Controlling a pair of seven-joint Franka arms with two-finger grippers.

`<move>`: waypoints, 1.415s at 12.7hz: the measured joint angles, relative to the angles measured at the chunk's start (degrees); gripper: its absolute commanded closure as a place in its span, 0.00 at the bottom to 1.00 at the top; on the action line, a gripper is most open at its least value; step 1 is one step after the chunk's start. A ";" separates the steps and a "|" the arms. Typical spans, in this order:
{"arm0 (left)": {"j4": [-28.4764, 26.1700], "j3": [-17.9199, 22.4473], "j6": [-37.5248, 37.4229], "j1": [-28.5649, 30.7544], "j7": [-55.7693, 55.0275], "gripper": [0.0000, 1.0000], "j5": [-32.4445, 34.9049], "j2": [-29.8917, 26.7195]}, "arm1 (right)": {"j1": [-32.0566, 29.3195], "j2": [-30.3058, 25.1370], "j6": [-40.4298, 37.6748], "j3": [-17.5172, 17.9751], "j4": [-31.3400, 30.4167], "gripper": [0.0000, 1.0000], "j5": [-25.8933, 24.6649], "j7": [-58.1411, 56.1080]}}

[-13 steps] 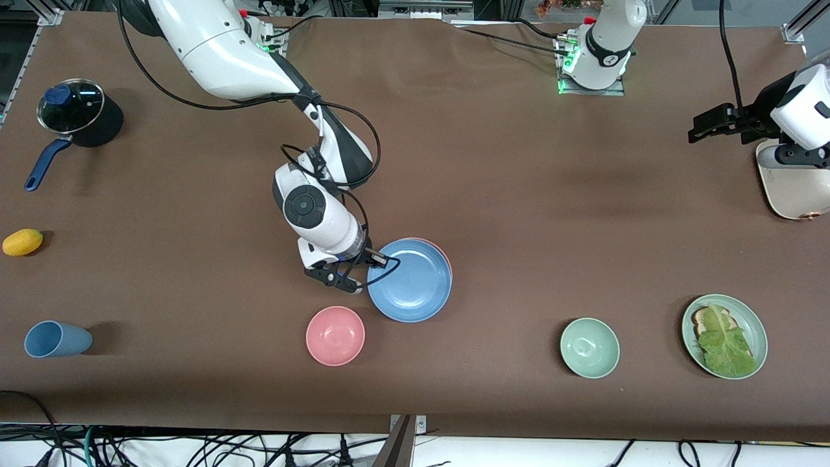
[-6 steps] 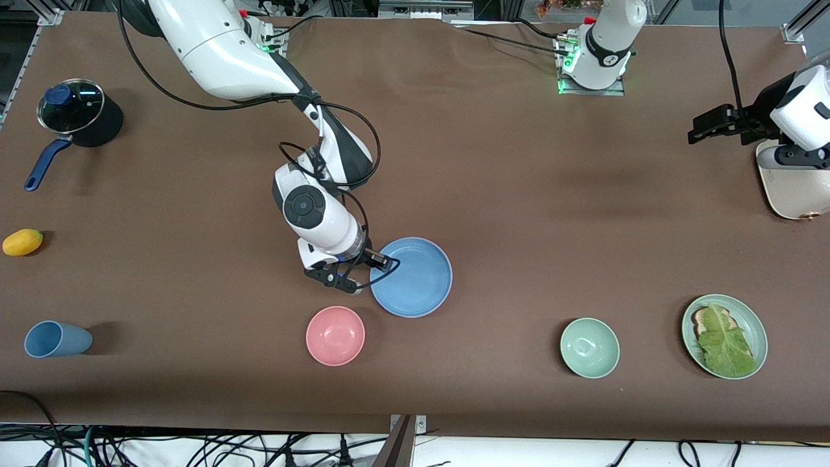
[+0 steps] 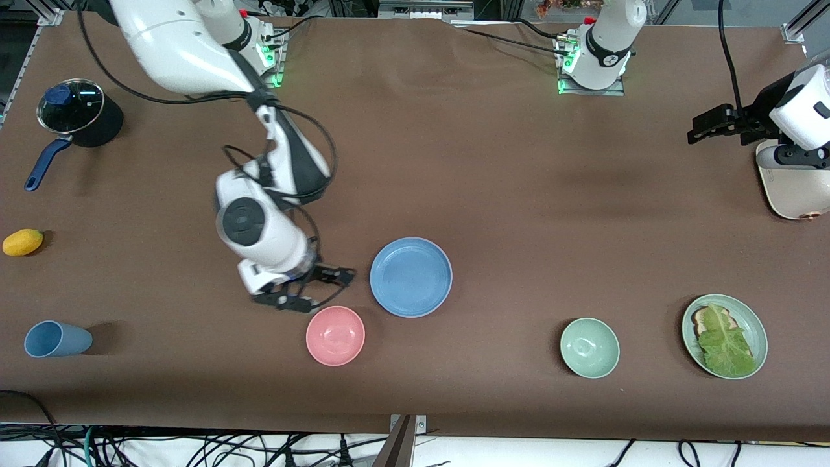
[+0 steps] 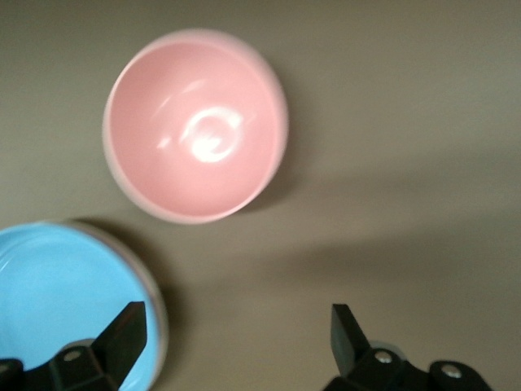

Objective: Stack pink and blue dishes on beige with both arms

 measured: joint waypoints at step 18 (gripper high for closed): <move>0.26 -0.07 0.02 0.00 0.00 0.00 0.00 0.13 | -11.14 -37.99 -38.11 -3.29 -13.39 0.00 2.20 -18.39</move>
